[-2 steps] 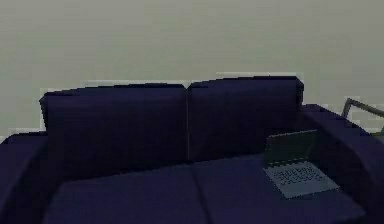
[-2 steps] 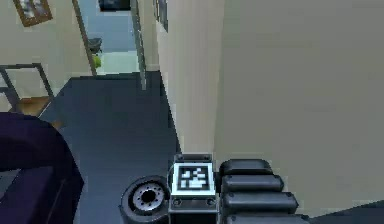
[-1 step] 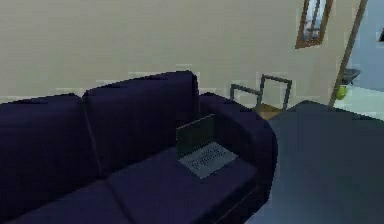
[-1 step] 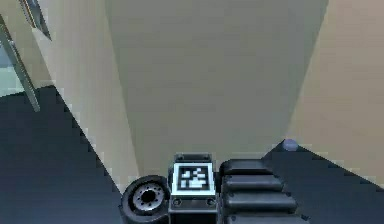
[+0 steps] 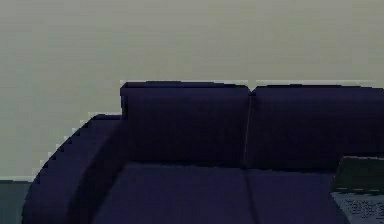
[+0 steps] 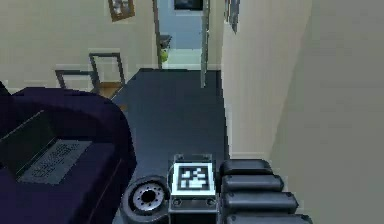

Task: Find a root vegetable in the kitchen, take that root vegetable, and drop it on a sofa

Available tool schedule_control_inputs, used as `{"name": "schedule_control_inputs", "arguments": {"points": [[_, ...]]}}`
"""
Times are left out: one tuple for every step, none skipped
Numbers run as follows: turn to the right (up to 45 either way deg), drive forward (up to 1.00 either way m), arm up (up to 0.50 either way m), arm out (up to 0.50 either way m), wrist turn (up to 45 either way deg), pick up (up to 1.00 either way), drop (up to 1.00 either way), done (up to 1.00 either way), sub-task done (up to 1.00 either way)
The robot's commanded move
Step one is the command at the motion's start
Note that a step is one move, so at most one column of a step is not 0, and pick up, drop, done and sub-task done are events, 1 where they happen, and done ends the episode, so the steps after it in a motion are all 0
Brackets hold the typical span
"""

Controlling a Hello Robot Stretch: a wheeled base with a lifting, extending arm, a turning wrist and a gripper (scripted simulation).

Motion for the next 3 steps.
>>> {"name": "schedule_control_inputs", "arguments": {"points": [[-45.0,0.00,0.00,0.00,0.0,0.00,0.00,0.00,0.00],[-45.0,0.00,0.00,0.00,0.0,0.00,0.00,0.00,0.00],[-18.0,0.00,0.00,0.00,0.0,0.00,0.00,0.00,0.00]]}}
